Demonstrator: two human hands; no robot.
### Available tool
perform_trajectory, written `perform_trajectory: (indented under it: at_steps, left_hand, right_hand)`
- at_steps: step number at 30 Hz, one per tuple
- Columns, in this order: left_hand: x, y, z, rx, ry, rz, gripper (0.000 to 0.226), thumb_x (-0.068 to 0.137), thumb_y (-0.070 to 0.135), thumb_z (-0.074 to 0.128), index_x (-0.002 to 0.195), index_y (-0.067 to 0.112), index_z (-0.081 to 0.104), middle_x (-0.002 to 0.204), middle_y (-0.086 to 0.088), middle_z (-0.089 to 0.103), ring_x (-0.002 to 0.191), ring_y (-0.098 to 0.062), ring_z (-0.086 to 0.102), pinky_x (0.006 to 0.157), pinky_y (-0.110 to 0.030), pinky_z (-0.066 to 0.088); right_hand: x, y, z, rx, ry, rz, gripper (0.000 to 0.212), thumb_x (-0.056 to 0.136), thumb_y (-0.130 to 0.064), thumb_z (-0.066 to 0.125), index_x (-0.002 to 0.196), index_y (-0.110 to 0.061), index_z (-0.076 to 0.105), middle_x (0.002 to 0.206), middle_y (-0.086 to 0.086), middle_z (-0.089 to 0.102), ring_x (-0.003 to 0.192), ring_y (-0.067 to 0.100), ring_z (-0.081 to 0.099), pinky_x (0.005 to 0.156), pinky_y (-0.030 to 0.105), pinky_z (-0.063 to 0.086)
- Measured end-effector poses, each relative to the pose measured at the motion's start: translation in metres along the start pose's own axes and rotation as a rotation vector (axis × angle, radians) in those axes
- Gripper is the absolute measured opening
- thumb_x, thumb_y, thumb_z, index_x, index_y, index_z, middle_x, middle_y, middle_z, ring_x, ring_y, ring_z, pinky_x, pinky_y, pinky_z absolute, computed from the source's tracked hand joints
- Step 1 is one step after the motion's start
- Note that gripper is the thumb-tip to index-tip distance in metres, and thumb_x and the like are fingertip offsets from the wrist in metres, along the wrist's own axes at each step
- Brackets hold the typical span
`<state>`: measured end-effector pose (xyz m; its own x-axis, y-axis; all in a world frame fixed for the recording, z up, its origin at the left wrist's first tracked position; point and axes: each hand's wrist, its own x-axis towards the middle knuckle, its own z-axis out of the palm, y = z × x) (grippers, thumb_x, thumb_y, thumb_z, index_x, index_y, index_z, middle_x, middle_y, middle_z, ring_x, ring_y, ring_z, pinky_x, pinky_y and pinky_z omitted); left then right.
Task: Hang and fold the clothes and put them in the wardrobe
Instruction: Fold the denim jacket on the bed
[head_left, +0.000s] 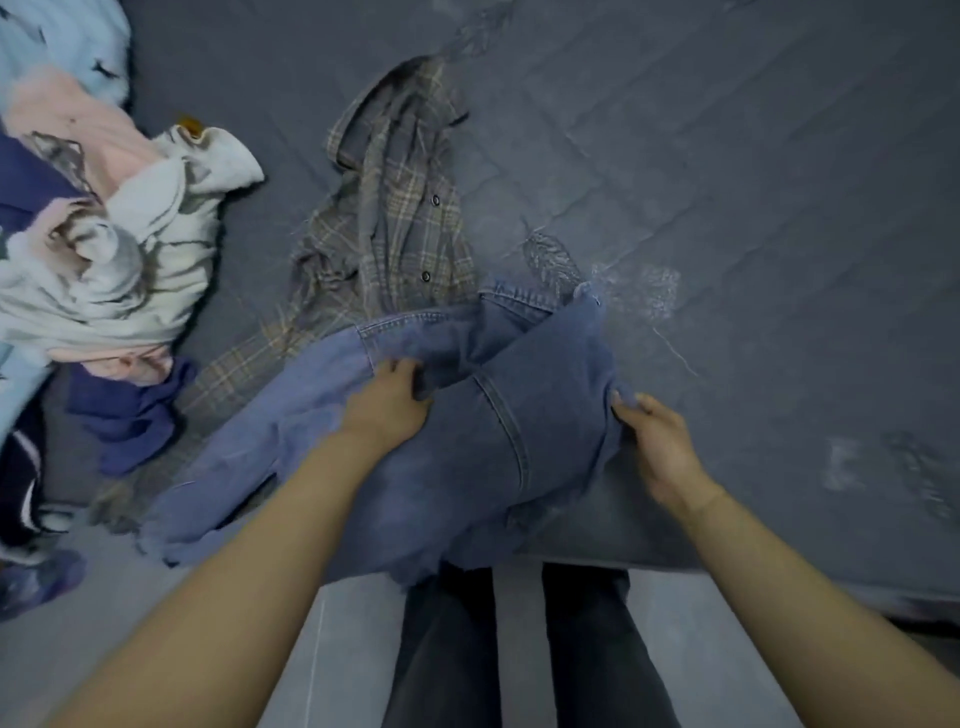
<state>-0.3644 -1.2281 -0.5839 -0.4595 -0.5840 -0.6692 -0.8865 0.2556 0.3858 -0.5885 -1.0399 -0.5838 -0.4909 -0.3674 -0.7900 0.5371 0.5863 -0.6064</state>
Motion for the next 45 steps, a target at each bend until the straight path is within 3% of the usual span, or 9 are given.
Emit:
perform_trajectory:
  at_steps: [5, 11, 18, 21, 25, 28, 32, 40, 45]
  left_hand:
    - [0.006, 0.014, 0.031, 0.079, -0.129, 0.033, 0.046, 0.099, 0.029, 0.048, 0.143, 0.018, 0.041, 0.143, -0.015, 0.049, 0.128, -0.035, 0.046, 0.107, -0.041, 0.036]
    - [0.017, 0.013, 0.004, -0.181, 0.362, 0.058, 0.031, 0.099, 0.019, 0.051, 0.126, 0.005, 0.057, 0.123, -0.017, 0.062, 0.115, -0.032, 0.057, 0.098, -0.037, 0.043]
    - [0.079, 0.028, -0.014, 0.223, 0.204, 0.012, 0.054, 0.093, 0.053, 0.052, 0.136, 0.021, 0.048, 0.139, -0.007, 0.047, 0.130, -0.029, 0.038, 0.102, -0.044, 0.027]
    - [0.092, 0.035, -0.010, 0.283, 0.099, -0.041, 0.044, 0.092, 0.062, 0.047, 0.104, 0.021, 0.060, 0.118, -0.007, 0.059, 0.118, -0.028, 0.045, 0.097, -0.045, 0.025]
    - [0.086, 0.040, -0.008, -0.314, 0.013, 0.014, 0.044, 0.096, 0.043, 0.055, 0.064, 0.014, 0.046, 0.068, -0.003, 0.053, 0.067, -0.015, 0.052, 0.071, -0.033, 0.038]
    - [0.066, 0.041, -0.003, -0.881, -0.068, -0.103, 0.036, 0.099, 0.036, 0.053, 0.090, 0.002, 0.063, 0.089, -0.013, 0.070, 0.080, -0.020, 0.067, 0.074, -0.033, 0.054]
    - [0.048, 0.046, -0.001, -1.181, -0.128, -0.184, 0.033, 0.100, 0.032, 0.050, 0.116, 0.006, 0.064, 0.108, -0.012, 0.072, 0.097, -0.025, 0.070, 0.076, -0.032, 0.058]
    - [0.043, 0.115, -0.025, -1.143, -0.013, -0.053, 0.026, 0.096, 0.030, 0.059, 0.085, 0.014, 0.076, 0.094, -0.014, 0.075, 0.086, -0.026, 0.073, 0.071, -0.035, 0.058]
    - [0.054, 0.174, -0.019, -0.750, 0.180, 0.101, 0.012, 0.093, 0.020, 0.064, 0.083, 0.025, 0.067, 0.076, 0.017, 0.070, 0.072, 0.008, 0.062, 0.070, -0.012, 0.047]
  right_hand:
    - [0.024, -0.016, 0.010, -0.181, 0.204, -0.184, 0.014, 0.096, -0.011, 0.055, 0.107, -0.006, 0.060, 0.093, 0.006, 0.059, 0.085, 0.016, 0.054, 0.063, 0.012, 0.045]
    - [0.034, -0.042, 0.072, -0.409, 0.079, -0.299, 0.051, 0.080, -0.061, 0.066, 0.092, -0.016, 0.045, 0.089, 0.001, 0.051, 0.080, 0.014, 0.054, 0.072, 0.030, 0.046]
    - [0.055, -0.021, 0.084, -0.692, 0.105, -0.166, 0.039, 0.090, -0.033, 0.063, 0.112, -0.004, 0.047, 0.111, 0.017, 0.063, 0.097, 0.029, 0.061, 0.074, 0.035, 0.048]
    - [0.052, -0.005, 0.069, -0.495, 0.137, -0.183, 0.022, 0.088, -0.033, 0.064, 0.084, -0.015, 0.052, 0.092, 0.012, 0.069, 0.087, 0.027, 0.065, 0.075, 0.044, 0.054]
    - [0.049, -0.006, 0.075, -0.169, 0.007, 0.008, 0.071, 0.068, -0.075, 0.065, 0.112, -0.021, 0.053, 0.113, 0.003, 0.064, 0.105, 0.022, 0.062, 0.091, 0.044, 0.053]
    - [0.059, -0.012, 0.087, -0.011, 0.013, 0.068, 0.066, 0.085, -0.058, 0.063, 0.134, -0.015, 0.051, 0.132, 0.009, 0.057, 0.120, 0.026, 0.055, 0.102, 0.044, 0.047]
    - [0.060, -0.011, 0.094, 0.034, 0.139, 0.036, 0.025, 0.101, -0.028, 0.049, 0.080, -0.015, 0.051, 0.098, 0.011, 0.058, 0.105, 0.033, 0.061, 0.095, 0.050, 0.050]
    - [0.022, -0.009, -0.016, 0.746, 0.173, 0.131, 0.020, 0.096, -0.016, 0.052, 0.080, -0.012, 0.064, 0.067, 0.001, 0.065, 0.064, 0.013, 0.063, 0.062, 0.026, 0.054]
    - [0.000, 0.003, -0.111, 0.786, 0.100, 0.193, 0.025, 0.098, -0.021, 0.048, 0.089, -0.011, 0.069, 0.082, 0.003, 0.072, 0.081, 0.019, 0.064, 0.067, 0.028, 0.054]
